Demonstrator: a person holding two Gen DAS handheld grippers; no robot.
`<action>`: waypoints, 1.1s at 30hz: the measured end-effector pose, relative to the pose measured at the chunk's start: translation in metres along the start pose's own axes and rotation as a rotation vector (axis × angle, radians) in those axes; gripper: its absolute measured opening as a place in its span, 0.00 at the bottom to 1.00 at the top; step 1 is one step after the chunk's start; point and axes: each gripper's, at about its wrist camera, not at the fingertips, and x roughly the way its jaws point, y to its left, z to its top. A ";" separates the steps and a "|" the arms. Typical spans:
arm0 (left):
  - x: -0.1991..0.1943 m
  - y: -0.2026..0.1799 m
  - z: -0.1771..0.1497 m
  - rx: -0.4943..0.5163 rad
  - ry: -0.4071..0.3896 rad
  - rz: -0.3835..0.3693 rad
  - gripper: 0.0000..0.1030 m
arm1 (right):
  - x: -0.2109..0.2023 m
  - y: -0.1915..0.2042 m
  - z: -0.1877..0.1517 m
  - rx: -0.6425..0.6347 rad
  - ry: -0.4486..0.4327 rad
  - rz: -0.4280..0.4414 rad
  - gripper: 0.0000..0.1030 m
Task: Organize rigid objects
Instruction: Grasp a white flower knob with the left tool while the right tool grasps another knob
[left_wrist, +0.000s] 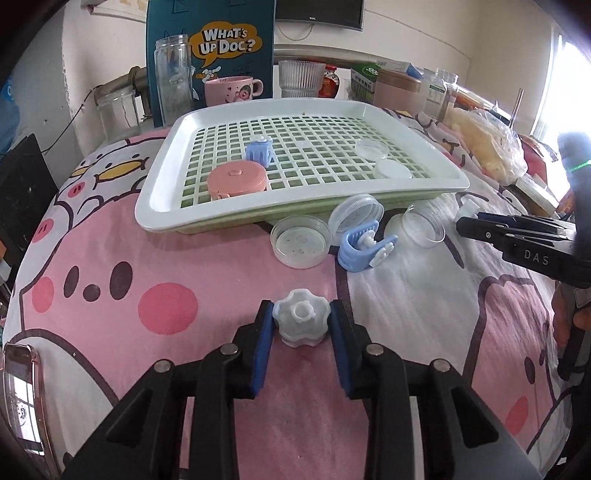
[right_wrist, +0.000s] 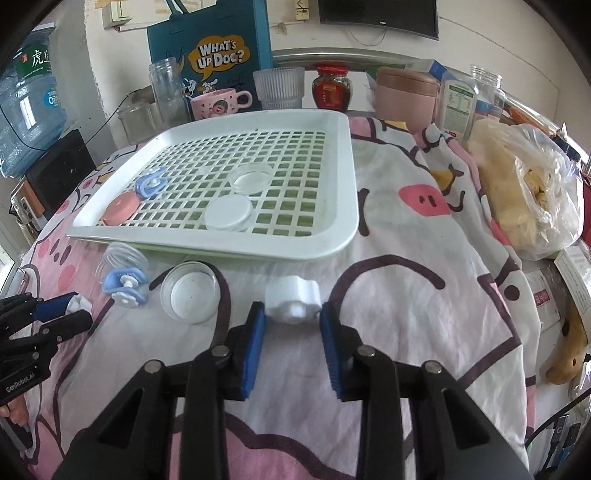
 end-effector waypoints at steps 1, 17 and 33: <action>-0.001 0.000 0.000 0.002 -0.002 0.002 0.28 | -0.003 0.002 -0.001 -0.008 0.008 0.016 0.29; -0.008 0.016 -0.002 -0.007 -0.026 0.044 0.28 | -0.011 0.063 -0.020 -0.228 0.188 0.110 0.31; -0.002 0.011 0.000 0.001 -0.005 0.025 0.28 | -0.006 0.069 -0.022 -0.174 0.078 0.073 0.36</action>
